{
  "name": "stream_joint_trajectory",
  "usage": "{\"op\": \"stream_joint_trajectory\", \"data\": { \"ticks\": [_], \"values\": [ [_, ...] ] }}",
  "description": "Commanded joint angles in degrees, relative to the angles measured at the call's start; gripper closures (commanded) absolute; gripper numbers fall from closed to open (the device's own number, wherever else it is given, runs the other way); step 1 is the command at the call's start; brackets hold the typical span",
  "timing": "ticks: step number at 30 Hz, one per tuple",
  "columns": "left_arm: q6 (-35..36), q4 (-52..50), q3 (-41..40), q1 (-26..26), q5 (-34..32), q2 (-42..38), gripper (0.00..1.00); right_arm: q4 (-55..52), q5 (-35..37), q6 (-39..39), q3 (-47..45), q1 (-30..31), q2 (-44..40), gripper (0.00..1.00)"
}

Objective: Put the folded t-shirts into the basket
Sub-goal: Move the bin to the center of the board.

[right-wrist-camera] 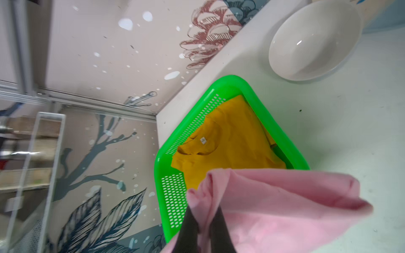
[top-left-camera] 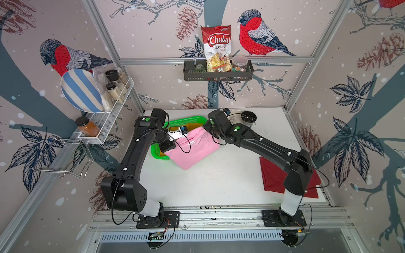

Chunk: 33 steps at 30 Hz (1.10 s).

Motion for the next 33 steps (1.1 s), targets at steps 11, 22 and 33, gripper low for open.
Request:
{"op": "stream_joint_trajectory", "data": {
  "ticks": [11,22,33],
  "values": [
    [-0.9,6.6,-4.1,-4.9,-4.8,15.5,1.0,-4.0,-2.5,1.8,3.5,-3.2,13.2,1.0],
    [-9.5,4.8,-3.1,-18.0,0.0,18.1,1.0,-5.8,-1.2,3.8,-18.9,-11.4,0.0,1.0],
    [-12.3,-2.0,-9.6,-28.1,15.1,15.1,1.0,-12.6,3.7,5.9,-36.8,-10.7,-20.9,1.0]
  ]
}}
